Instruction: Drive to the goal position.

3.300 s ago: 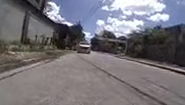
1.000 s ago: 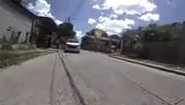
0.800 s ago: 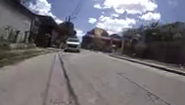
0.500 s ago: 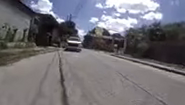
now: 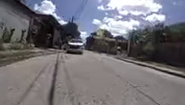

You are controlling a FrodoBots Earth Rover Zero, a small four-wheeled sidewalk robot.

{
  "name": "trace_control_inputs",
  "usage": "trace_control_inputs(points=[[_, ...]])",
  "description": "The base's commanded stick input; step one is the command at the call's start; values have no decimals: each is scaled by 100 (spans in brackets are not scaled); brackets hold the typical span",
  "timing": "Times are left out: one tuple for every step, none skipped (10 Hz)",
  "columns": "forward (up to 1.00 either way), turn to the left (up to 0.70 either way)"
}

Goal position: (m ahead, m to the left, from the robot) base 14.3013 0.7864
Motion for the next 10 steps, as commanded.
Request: trace_control_inputs(points=[[100,10],[100,1],[100,0],[100,0],[100,0],[100,0],[100,0],[100,0],[100,0],[100,0]])
